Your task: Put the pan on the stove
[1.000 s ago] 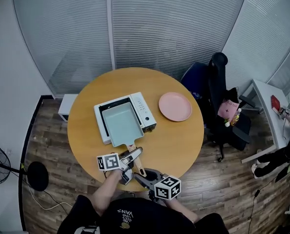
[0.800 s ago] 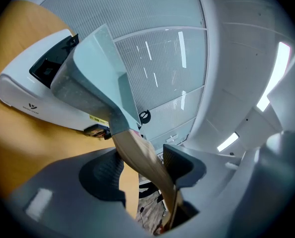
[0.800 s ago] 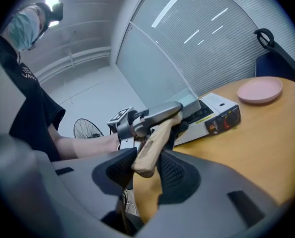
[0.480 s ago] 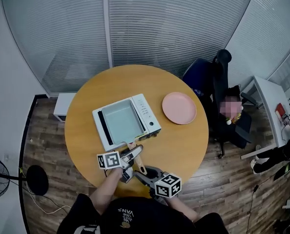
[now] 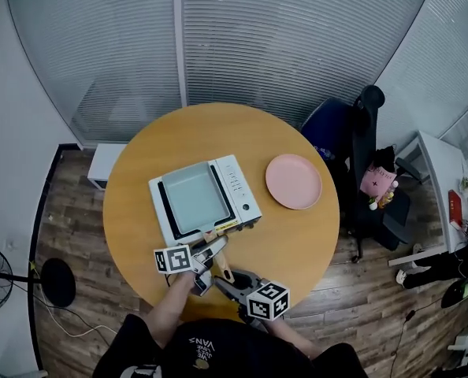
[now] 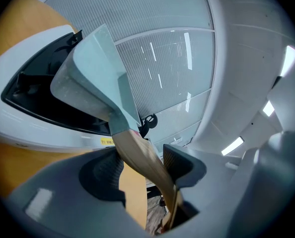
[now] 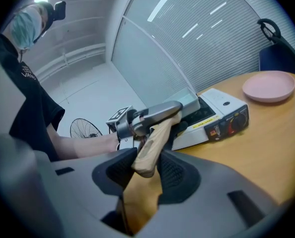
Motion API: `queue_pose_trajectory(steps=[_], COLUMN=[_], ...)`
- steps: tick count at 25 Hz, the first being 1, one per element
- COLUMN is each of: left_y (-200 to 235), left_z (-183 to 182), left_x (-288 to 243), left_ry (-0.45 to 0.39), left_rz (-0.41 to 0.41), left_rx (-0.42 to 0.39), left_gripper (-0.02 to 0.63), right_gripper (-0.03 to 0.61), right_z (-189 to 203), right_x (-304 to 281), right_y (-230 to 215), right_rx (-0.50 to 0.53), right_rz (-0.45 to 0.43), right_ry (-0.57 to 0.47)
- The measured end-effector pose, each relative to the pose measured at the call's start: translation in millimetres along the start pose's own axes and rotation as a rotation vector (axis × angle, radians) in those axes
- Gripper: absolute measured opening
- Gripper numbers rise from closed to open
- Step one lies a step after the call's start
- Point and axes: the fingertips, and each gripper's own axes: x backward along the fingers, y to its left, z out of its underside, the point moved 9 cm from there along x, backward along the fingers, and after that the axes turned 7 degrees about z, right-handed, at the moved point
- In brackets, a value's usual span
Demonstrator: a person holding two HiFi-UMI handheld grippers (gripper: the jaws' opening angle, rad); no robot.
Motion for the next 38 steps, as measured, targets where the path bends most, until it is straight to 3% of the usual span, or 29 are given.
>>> queue_pose_trajectory(steps=[9,17,24,29,35,38], left_y=[11,15,11,8,4,4], left_z=[-8,-16,-19,-15,-12,-11], left_x=[-8,-8,-10,-4,13,26], left_ry=[-0.033,-0.045,0.033,0.032,0.002,0.018], left_rz=[-0.029,-0.006,-0.005,-0.002,-0.007,-0.057], left_rx=[0.014,0.043,-0.051,-0.077,-0.081,-0.121], left_gripper=[0.241,0.245,0.304,0.324,0.334,0.334], right_gripper=[0.129,0.129,0.130,0.133,0.201,0.215], right_z=[-11,-17,-19,-17,-17,-16], right_x=[-8,-14,-19,-21,-18,-13], right_y=[-19,-18,-15,-8,-1,1], right_rx=[-0.001,-0.003,-0.010,0.007,-0.006,0.000], right_rz=[-0.043,-0.035,-0.023,-0.004,0.027,0.049], right_ry=[0.035,0.021,0.016,0.010,-0.009,-0.026])
